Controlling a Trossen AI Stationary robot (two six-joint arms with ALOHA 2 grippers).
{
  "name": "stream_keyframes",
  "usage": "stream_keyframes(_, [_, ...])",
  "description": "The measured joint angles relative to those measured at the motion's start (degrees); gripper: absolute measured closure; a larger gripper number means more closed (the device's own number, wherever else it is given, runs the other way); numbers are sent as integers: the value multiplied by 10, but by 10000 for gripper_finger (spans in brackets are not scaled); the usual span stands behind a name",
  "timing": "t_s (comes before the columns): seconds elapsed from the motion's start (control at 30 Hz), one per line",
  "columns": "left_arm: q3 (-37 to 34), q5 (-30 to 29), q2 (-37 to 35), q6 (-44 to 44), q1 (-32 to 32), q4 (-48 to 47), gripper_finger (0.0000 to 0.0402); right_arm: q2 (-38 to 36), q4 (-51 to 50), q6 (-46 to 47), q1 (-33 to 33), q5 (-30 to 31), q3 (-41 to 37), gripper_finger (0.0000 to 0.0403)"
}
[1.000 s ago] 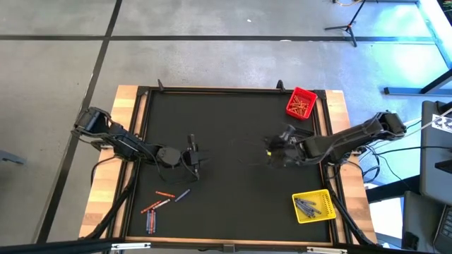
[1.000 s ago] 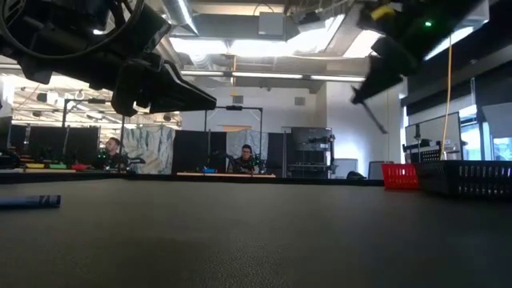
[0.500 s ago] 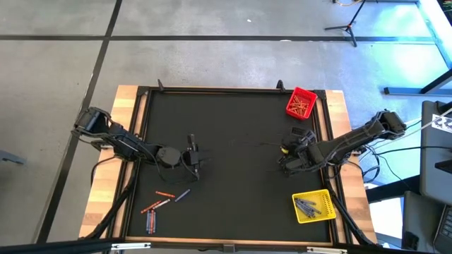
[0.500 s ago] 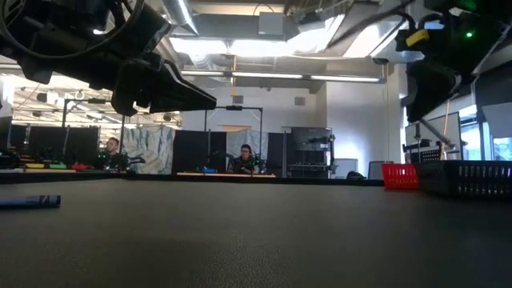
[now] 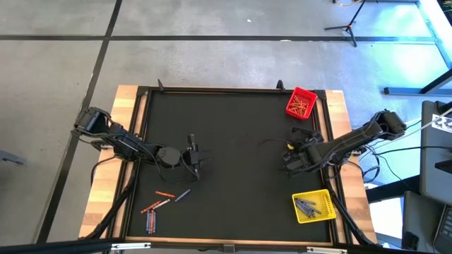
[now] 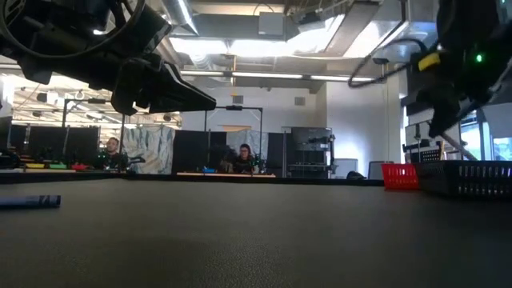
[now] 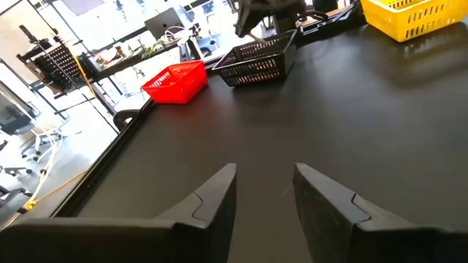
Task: Sort crayons
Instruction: Put the black crayon into the black bin, then put the blue crayon into the yellow bin
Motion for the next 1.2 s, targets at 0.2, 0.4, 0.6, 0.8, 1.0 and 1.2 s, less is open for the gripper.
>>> stream_keyframes(0.2, [0,0,0,0,0,0,274,0,66,6,0,-28,-51,368])
stream_keyframes(0.4, [0,0,0,0,0,2,274,0,93,7,-18,-73,-71,318])
stream_keyframes(0.6, [0,2,0,-5,0,4,274,-1,92,-43,-30,-56,-30,239])
stream_keyframes(0.8, [0,3,0,-15,0,14,274,-2,245,-230,-16,67,15,216])
stream_keyframes(1.0, [0,9,0,-44,0,18,274,22,562,-504,-19,44,-22,215])
stream_keyframes(1.2, [1,57,0,-139,-14,-43,274,93,841,-704,-19,-82,-51,215])
